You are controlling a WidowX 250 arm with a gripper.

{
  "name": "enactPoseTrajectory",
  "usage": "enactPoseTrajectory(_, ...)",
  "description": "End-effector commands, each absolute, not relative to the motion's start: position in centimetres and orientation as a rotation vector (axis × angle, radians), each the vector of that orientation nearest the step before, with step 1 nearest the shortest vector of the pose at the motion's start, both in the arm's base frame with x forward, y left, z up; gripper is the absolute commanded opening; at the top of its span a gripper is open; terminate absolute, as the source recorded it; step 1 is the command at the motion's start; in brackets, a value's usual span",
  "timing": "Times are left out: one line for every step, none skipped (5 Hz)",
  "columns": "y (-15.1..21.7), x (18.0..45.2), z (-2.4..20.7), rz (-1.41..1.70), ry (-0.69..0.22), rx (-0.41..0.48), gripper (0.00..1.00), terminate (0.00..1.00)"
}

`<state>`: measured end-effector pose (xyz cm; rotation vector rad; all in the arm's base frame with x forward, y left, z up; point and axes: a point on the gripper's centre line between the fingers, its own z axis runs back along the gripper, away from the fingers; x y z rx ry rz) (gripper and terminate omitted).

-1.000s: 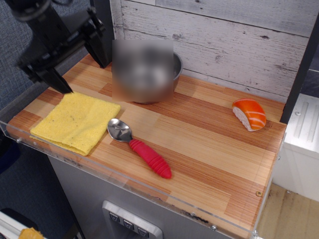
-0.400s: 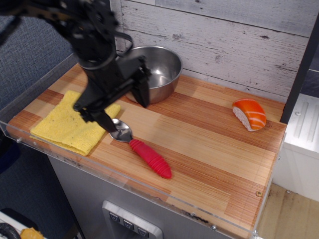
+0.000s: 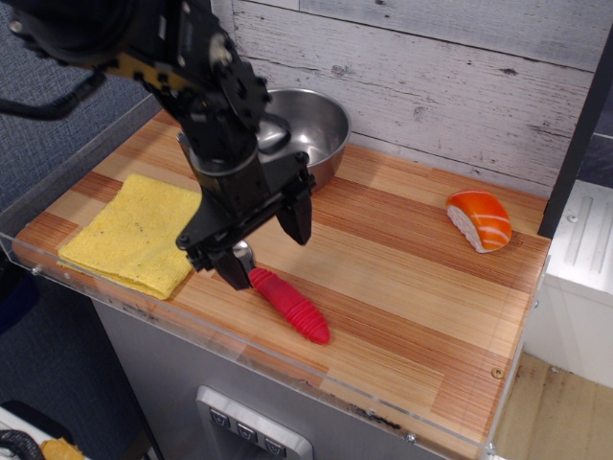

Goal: Move the spatula and keep it near yellow cloth

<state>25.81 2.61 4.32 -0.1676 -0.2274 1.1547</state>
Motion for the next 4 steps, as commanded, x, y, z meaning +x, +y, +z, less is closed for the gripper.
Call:
enactPoseTrajectory(1.97, 26.06, 2.22, 1.134, -0.209, -0.130, 1.00, 0.00)
enactPoseTrajectory(1.67, 26.19, 1.73, 1.118, -0.199, -0.111, 1.00, 0.00)
enactPoseTrajectory(1.60, 25.83, 1.32, 1.169, -0.206, -0.057, 0.00, 0.00)
enactPoseTrajectory(1.79, 25.74, 1.46, 1.191, -0.226, -0.038, 0.00, 0.00)
